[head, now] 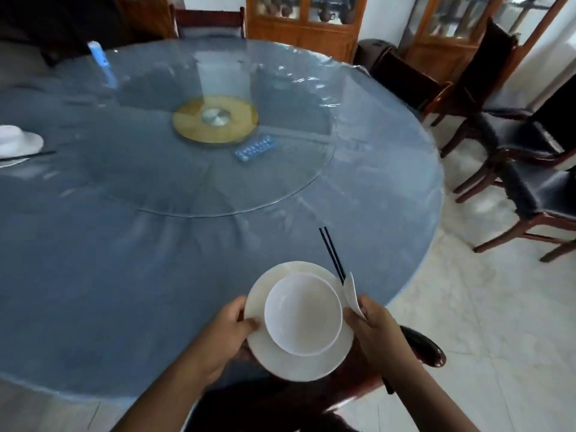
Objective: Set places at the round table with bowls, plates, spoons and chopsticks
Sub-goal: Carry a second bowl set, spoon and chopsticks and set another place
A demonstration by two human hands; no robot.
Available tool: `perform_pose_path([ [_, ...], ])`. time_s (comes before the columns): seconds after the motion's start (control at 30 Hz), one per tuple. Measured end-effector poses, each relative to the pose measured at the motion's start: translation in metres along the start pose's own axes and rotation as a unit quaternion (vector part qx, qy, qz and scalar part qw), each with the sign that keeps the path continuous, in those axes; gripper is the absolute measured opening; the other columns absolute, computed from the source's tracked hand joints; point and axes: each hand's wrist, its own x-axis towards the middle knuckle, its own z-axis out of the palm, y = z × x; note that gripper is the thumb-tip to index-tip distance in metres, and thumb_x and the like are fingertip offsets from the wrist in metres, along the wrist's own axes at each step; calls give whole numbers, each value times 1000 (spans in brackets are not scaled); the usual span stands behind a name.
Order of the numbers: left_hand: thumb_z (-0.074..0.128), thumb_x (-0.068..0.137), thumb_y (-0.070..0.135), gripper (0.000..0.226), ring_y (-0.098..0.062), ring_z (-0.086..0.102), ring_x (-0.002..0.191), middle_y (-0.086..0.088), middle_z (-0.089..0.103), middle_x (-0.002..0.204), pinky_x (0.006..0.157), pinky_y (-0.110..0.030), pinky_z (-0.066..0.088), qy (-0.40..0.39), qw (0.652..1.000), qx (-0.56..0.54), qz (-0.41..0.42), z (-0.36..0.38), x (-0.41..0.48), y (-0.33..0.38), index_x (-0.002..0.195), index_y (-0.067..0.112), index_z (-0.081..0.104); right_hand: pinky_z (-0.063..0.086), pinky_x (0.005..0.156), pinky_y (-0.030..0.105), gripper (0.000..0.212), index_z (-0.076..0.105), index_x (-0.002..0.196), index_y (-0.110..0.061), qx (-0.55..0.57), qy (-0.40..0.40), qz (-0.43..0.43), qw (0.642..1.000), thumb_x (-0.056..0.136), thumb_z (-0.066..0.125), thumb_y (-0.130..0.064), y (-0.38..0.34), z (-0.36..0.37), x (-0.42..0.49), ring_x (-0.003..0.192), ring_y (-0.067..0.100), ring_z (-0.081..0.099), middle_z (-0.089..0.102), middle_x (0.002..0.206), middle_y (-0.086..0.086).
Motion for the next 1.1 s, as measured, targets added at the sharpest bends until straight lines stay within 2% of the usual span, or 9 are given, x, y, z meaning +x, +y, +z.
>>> perform_pose_path([
  [0.1,55,100,8,29,-31,72,101,-6,74,113,75,-58,62,39,999,6,-14,-2,30,3,124,24,61,37,55,32,21,48,74,-19,-23,-45,-2,999,93,56,-22,6,12,60,57,13,47,53,57,-9],
  [0.17,54,101,7,30,-29,72,100,-6,72,116,66,-50,63,63,998,-8,-24,-3,51,5,128,20,59,35,52,30,26,43,69,-25,-29,-70,-3,997,92,56,-24,14,23,97,52,10,45,52,52,-13],
  [0.27,50,102,4,34,-26,71,100,-5,70,118,61,-44,63,95,995,-16,-37,-6,81,3,132,18,57,35,50,29,25,43,71,-26,-38,-93,-16,995,93,54,-30,23,43,137,50,3,43,54,57,-16],
  [0.47,52,100,4,36,-32,68,105,-8,68,122,62,-53,64,158,986,17,-44,-18,128,-11,132,18,59,34,49,21,27,39,72,-25,-61,-99,-45,992,92,56,-34,31,75,186,53,4,44,52,59,-9],
  [0.7,54,96,10,36,-25,72,61,-4,70,106,45,-33,60,196,966,163,-34,-25,149,-19,127,28,60,33,48,29,26,39,75,-20,-133,-98,-45,985,92,57,-26,31,91,206,63,22,54,55,64,-6],
  [0.8,55,96,8,43,-34,70,76,-11,68,108,50,-43,63,202,961,186,-26,-21,153,-21,134,27,55,30,47,28,28,38,72,-22,-148,-93,-47,983,93,57,-25,32,90,208,58,13,50,53,63,-8],
  [0.93,59,96,18,56,-37,70,85,-13,67,116,57,-48,63,220,943,247,-21,-17,155,-25,148,30,43,31,53,33,25,44,74,-14,-149,-82,-34,985,94,56,-23,31,89,208,65,27,53,54,64,-3],
  [1.03,59,98,30,60,-38,65,110,-12,65,132,90,-50,57,223,914,338,-14,-17,155,-28,154,26,36,30,52,34,28,42,71,-16,-130,-58,-22,990,95,54,-23,32,86,203,61,23,49,53,64,-3],
  [1.1,57,100,34,60,-36,60,120,-14,64,134,101,-48,49,245,907,342,-27,-18,150,-29,154,21,35,32,49,32,29,39,70,-17,-109,-43,-9,993,96,51,-22,33,79,200,57,18,46,53,63,-2],
])
